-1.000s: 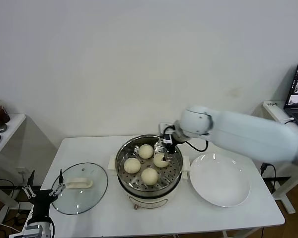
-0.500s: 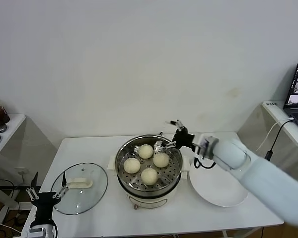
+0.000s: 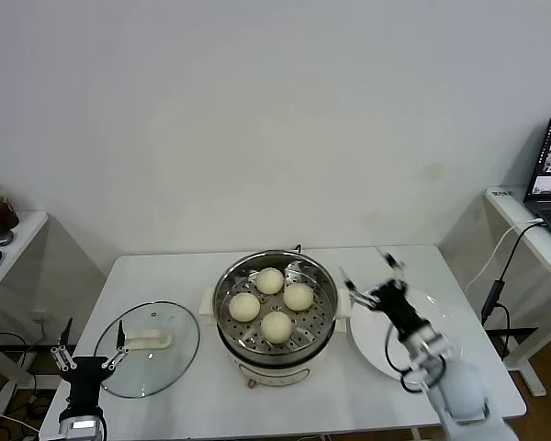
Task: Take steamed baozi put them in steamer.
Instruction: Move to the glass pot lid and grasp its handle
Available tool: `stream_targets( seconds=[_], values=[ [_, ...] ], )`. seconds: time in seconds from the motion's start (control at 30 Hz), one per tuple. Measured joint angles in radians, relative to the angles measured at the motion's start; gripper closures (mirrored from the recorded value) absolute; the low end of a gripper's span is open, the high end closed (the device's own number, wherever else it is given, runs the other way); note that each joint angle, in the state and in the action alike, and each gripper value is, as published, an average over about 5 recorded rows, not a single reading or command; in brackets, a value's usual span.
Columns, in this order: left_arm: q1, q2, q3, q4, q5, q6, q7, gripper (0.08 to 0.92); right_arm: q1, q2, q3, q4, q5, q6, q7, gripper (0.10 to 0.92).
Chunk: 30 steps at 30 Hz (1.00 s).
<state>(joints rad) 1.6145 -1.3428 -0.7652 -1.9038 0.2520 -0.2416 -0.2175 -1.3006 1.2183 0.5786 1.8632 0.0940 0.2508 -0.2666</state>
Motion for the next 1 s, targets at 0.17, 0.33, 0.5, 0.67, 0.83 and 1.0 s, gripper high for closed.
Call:
stream_targets(
  seconds=[0.17, 0.33, 0.5, 0.67, 0.83, 1.0],
  values=[
    [-0.011, 0.018, -0.024, 0.050, 0.249, -0.007, -0.052, 0.177, -0.143, 0.106, 0.148, 0.014, 0.001, 0.029, 0.014, 0.203],
    [-0.007, 0.056, -0.038, 0.113, 0.521, -0.016, -0.088, 0.177, -0.235, 0.181, 0.222, 0.027, 0.003, 0.033, 0.031, 0.203],
    [-0.017, 0.102, -0.034, 0.176, 0.764, -0.017, -0.098, 0.177, -0.288, 0.228, 0.266, 0.029, 0.001, 0.032, 0.037, 0.203],
    [-0.041, 0.146, -0.010, 0.235, 0.932, -0.014, -0.098, 0.177, -0.315, 0.259, 0.291, 0.025, -0.006, 0.032, 0.037, 0.203],
    [-0.085, 0.183, 0.023, 0.293, 1.033, -0.018, -0.095, 0.177, -0.335, 0.282, 0.302, 0.023, -0.014, 0.032, 0.038, 0.203],
    [-0.138, 0.212, 0.057, 0.343, 1.089, -0.019, -0.085, 0.177, -0.352, 0.294, 0.310, 0.023, -0.018, 0.033, 0.038, 0.203]
  ],
)
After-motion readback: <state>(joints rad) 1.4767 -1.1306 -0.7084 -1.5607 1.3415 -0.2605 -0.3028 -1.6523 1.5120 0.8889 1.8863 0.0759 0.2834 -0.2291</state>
